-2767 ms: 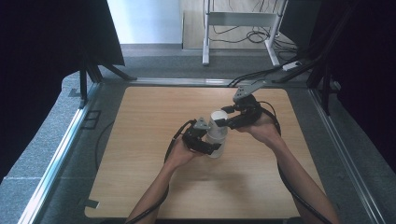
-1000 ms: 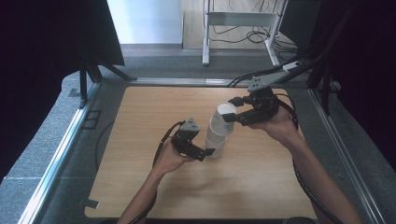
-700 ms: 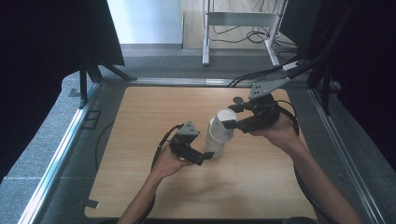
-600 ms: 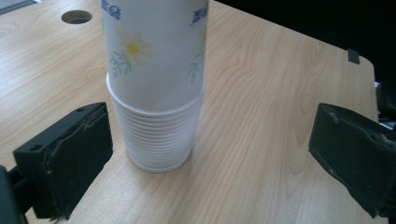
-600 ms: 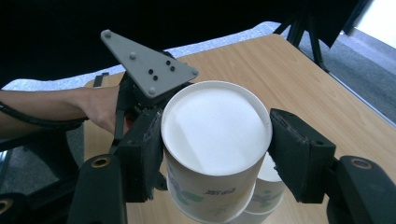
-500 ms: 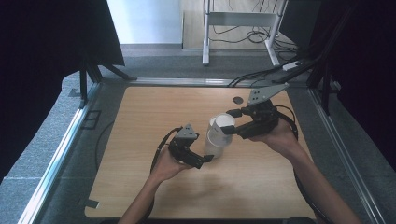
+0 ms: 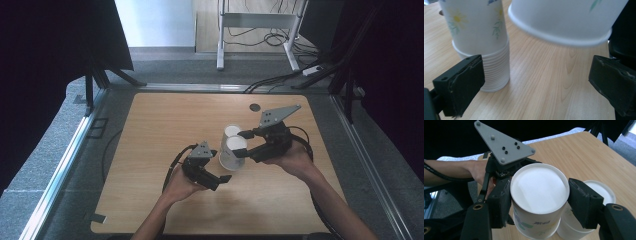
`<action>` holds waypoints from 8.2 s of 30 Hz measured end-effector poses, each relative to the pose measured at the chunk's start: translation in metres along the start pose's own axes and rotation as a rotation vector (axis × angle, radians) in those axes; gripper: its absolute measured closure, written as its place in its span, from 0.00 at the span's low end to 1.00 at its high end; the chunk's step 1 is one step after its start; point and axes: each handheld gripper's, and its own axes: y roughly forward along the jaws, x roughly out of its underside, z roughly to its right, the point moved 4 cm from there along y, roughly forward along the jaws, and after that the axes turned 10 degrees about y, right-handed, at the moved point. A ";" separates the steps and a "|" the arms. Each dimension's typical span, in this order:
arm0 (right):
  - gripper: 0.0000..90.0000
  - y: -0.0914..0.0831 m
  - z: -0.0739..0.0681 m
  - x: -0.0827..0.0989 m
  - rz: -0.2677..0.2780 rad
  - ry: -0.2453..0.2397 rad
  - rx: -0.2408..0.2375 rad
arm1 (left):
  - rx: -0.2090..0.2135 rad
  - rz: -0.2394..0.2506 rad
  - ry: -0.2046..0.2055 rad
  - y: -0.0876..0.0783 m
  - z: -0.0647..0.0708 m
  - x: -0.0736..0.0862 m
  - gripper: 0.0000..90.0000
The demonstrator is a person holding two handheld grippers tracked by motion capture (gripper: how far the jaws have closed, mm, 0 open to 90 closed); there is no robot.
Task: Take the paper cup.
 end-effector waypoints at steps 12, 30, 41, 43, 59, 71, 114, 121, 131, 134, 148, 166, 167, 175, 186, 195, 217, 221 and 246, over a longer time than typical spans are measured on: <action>0.42 0.016 0.000 0.023 -0.006 0.019 -0.027 | 0.030 0.005 0.033 0.012 0.011 0.002 0.02; 0.41 0.022 0.002 0.033 -0.008 0.027 -0.040 | 0.050 0.058 0.048 0.018 0.011 0.011 0.26; 0.41 0.026 0.004 0.035 -0.032 0.012 -0.038 | 0.054 0.027 0.046 0.017 0.009 0.014 0.38; 0.40 0.026 0.004 0.035 -0.034 0.005 -0.037 | 0.048 0.007 0.045 0.016 0.009 0.014 0.38; 0.19 0.025 0.001 0.036 -0.166 -0.082 0.006 | 0.070 -0.175 0.130 0.006 0.007 0.010 0.38; 0.17 0.041 -0.003 0.049 -0.304 -0.119 0.008 | 0.133 -0.308 0.191 0.012 0.014 0.005 0.37; 0.40 0.038 -0.004 0.056 -0.294 -0.113 -0.041 | 0.168 -0.188 0.088 0.004 0.010 -0.007 0.05; 0.40 0.028 -0.003 0.052 -0.210 -0.097 -0.058 | 0.157 -0.080 0.047 -0.012 0.006 -0.011 0.00; 0.40 0.014 -0.001 0.052 -0.086 -0.075 -0.080 | 0.151 0.049 0.034 -0.025 0.006 -0.014 0.02; 0.40 0.010 -0.001 0.053 -0.048 -0.068 -0.088 | 0.151 0.066 0.041 -0.026 0.007 -0.014 0.03; 0.40 0.005 0.002 0.070 0.078 -0.039 -0.150 | 0.202 0.136 0.061 -0.019 0.009 -0.016 0.14; 0.40 0.011 0.004 0.079 0.076 -0.040 -0.206 | 0.274 0.162 0.112 -0.009 0.015 -0.018 0.33; 0.40 0.011 0.004 0.079 0.076 -0.040 -0.208 | 0.273 0.163 0.114 -0.009 0.015 -0.018 0.33; 0.40 0.012 0.006 0.080 0.055 -0.032 -0.218 | 0.271 0.163 0.125 -0.009 0.015 -0.015 0.37; 0.36 0.014 0.009 0.080 0.027 -0.025 -0.202 | 0.263 0.154 0.125 -0.010 0.015 -0.014 0.39; 0.24 0.007 0.013 0.078 0.014 -0.029 -0.140 | 0.233 0.072 0.135 -0.018 0.009 -0.015 0.39; 0.15 0.015 0.009 0.073 -0.206 -0.135 0.012 | 0.210 -0.293 0.235 -0.026 -0.001 -0.035 0.38; 0.15 0.020 0.007 0.073 -0.252 -0.157 0.028 | 0.219 -0.350 0.259 -0.024 0.001 -0.039 0.38; 0.25 0.051 -0.002 0.074 -0.433 -0.257 0.055 | 0.227 -0.532 0.335 -0.005 0.010 -0.058 0.38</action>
